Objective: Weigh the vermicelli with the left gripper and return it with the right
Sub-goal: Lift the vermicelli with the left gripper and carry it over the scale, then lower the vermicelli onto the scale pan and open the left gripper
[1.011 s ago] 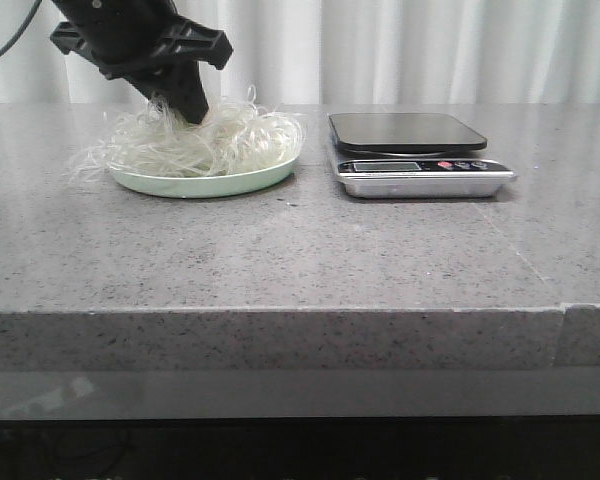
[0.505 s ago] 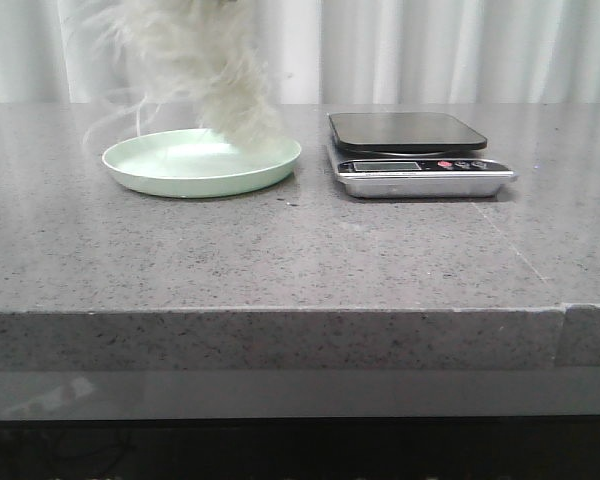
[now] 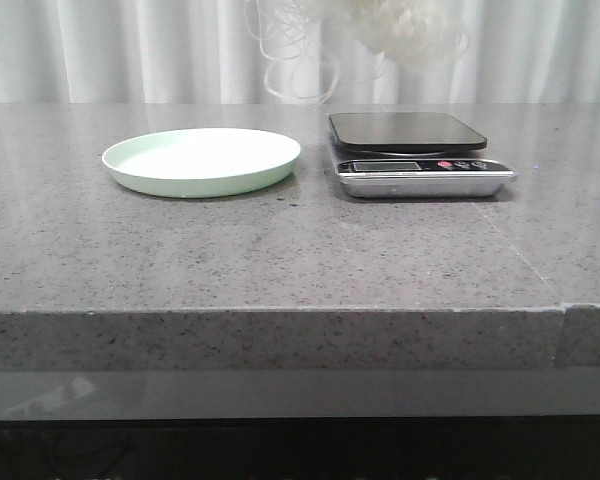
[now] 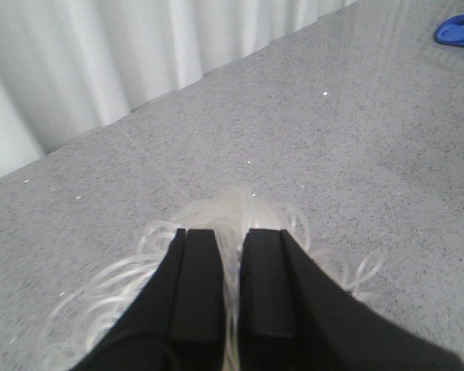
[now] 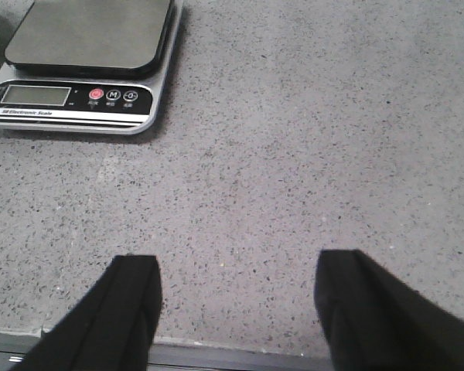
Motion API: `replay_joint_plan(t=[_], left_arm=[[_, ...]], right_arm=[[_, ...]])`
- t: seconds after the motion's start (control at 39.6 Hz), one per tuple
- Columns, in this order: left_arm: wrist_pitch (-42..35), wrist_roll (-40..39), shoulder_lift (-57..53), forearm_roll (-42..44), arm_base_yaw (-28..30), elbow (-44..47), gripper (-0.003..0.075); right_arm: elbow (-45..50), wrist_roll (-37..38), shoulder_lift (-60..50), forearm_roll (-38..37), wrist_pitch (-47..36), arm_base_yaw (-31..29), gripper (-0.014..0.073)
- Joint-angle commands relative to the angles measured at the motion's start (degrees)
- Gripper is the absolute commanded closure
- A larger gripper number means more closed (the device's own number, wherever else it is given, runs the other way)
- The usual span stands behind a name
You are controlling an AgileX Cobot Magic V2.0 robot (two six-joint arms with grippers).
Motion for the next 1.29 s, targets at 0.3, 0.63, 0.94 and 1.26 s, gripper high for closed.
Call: replay_joint_plan(t=[0.3, 0.63, 0.94, 1.26], left_arm=[[-5.3, 0.2, 7.7, -3.1, -1.6, -11.8, 0.0564], [1.4, 0.2, 10.9, -4.6, -1.6, -11.8, 0.0559], [6.7, 0.2, 11.6, -4.6, -1.6, -11.8, 0.0384], [8.1, 0.2, 11.7, -4.5, -1.6, -12.0, 0.0279]], right_arm=[[-1.8, -0.7, 0.8, -0.1, -3.5, -0.4, 0.0049], [-1.8, -0.7, 0.8, -0.1, -3.5, -0.4, 0.0049], [-1.8, -0.7, 0.8, -0.1, -3.5, -0.4, 0.0049], [-1.8, -0.7, 0.8, -0.1, -3.5, -0.4, 0.0049]])
